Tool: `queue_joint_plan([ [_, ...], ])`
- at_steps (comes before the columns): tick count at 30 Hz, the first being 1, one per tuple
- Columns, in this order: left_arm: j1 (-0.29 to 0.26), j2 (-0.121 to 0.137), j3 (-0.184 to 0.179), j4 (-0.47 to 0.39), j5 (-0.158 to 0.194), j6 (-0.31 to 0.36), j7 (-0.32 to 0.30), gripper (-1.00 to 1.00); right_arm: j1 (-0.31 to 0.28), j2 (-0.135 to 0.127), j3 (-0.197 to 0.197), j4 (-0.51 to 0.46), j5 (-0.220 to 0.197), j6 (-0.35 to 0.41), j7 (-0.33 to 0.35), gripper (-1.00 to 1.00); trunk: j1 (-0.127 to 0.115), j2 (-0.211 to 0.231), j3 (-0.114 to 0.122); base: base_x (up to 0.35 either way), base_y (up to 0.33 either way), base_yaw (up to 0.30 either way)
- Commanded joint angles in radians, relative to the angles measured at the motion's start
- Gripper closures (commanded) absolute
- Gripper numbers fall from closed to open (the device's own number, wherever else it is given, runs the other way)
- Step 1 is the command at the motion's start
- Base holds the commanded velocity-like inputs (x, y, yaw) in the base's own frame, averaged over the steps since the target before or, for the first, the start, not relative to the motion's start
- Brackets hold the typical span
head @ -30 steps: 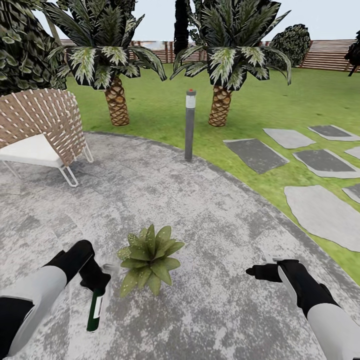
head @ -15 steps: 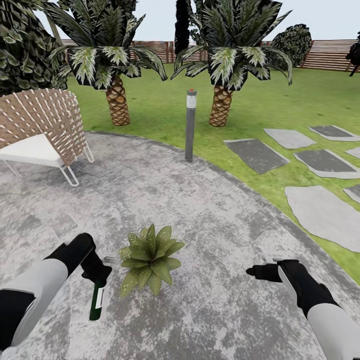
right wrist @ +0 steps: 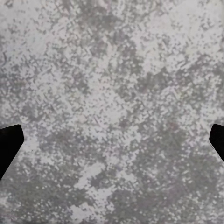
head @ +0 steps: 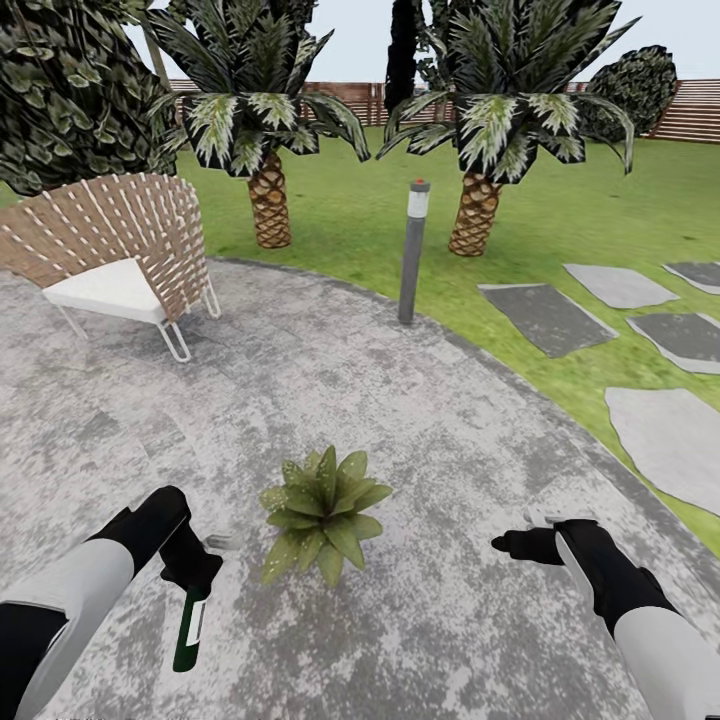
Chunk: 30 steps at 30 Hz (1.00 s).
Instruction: Pick up the pesticide atomizer in the garden and spray insectifuge to fully cover both potted plants in the garden.
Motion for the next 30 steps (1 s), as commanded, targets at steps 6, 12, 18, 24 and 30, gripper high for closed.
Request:
queue_joint_plan([
  [6, -0.007, -0.001, 0.0, -0.001, -0.01, 0.004, -0.013, 1.0, 0.0, -0.001, -0.002, -0.002, -0.002, 0.006, 0.002, -1.0, 0.0, 0.0, -0.001, 0.204, -0.066, 0.004],
  [12, -0.052, -0.001, 0.001, -0.002, -0.009, 0.005, -0.015, 1.0, 0.0, -0.001, -0.002, -0.001, -0.002, 0.006, 0.003, -1.0, 0.0, 0.0, -0.001, 0.034, -0.011, -0.001],
  [18, -0.062, -0.002, 0.001, -0.002, -0.009, 0.006, -0.015, 1.0, 0.0, -0.001, -0.002, -0.004, -0.002, 0.006, 0.003, -1.0, 0.0, 0.0, 0.001, 0.001, -0.063, -0.138],
  [24, -0.057, -0.001, 0.001, -0.002, -0.009, 0.006, -0.014, 1.0, 0.0, -0.001, -0.002, -0.004, -0.002, 0.006, 0.002, -1.0, 0.0, 0.0, 0.004, -0.014, -0.065, -0.119],
  [30, -0.056, -0.001, 0.002, -0.002, -0.009, 0.006, -0.014, 1.0, 0.0, -0.001, -0.002, -0.004, -0.002, 0.006, 0.002, -1.0, 0.0, 0.0, 0.004, -0.155, -0.249, 0.044],
])
